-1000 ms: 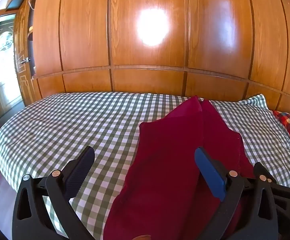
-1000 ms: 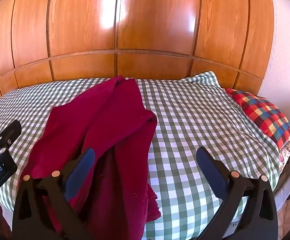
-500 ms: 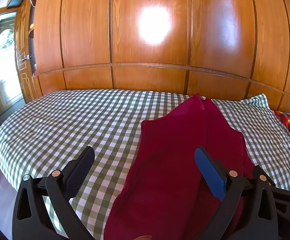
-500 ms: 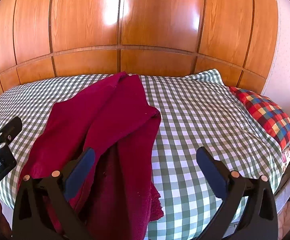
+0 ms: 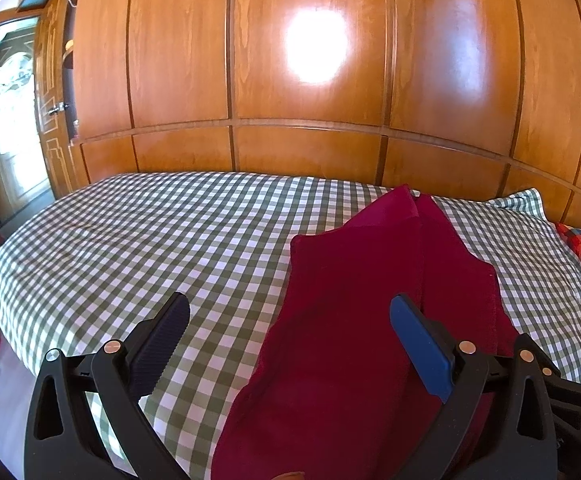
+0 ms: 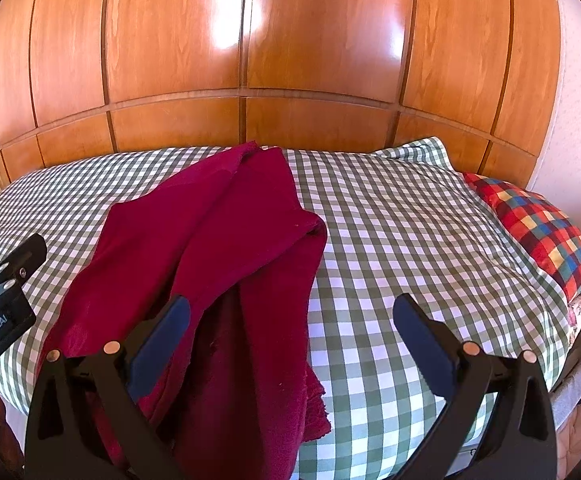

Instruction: Fold small clothes

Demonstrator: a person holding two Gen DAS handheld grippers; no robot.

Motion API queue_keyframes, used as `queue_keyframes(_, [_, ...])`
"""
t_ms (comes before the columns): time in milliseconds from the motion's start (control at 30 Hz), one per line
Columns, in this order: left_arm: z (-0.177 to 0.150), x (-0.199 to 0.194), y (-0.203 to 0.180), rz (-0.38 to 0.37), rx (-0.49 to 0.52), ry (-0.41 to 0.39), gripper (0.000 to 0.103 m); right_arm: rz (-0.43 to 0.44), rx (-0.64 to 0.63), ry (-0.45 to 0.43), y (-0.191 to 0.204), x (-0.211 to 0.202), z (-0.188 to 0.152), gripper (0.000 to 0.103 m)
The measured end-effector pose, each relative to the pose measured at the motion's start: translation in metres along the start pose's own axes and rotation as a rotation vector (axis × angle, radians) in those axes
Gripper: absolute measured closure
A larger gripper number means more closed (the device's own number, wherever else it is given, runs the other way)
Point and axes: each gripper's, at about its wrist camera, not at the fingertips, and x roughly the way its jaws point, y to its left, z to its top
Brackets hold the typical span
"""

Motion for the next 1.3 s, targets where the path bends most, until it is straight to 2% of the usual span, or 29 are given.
queue_keyframes(933, [0.004,0.002,0.002,-0.002,0.002,0.014,0.004,0.022,-0.008,0.002,0.003,-0.002,-0.003,0.002])
queue_keyframes(1033, [0.005,0.008,0.011,-0.030,-0.011,0.030,0.004,0.085,-0.003,0.025,0.000,0.000,-0.004,0.002])
queue_keyframes(1100, [0.004,0.013,0.025,-0.105,-0.067,0.046,0.004,0.147,0.010,0.041,-0.006,0.001,-0.005,0.002])
queue_keyframes(1167, [0.003,0.017,0.034,-0.103,-0.091,0.057,0.004,0.195,0.023,0.056,-0.013,0.002,-0.006,0.003])
queue_keyframes(1200, [0.003,0.021,0.041,-0.109,-0.094,0.070,0.004,0.244,0.045,0.078,-0.020,0.004,-0.007,0.008])
queue_keyframes(1233, [0.002,0.024,0.046,-0.121,-0.099,0.089,0.004,0.276,0.061,0.098,-0.024,0.006,-0.008,0.021])
queue_keyframes(1300, [0.000,0.032,0.058,-0.148,-0.112,0.140,0.004,0.355,0.105,0.166,-0.032,0.014,-0.011,0.035])
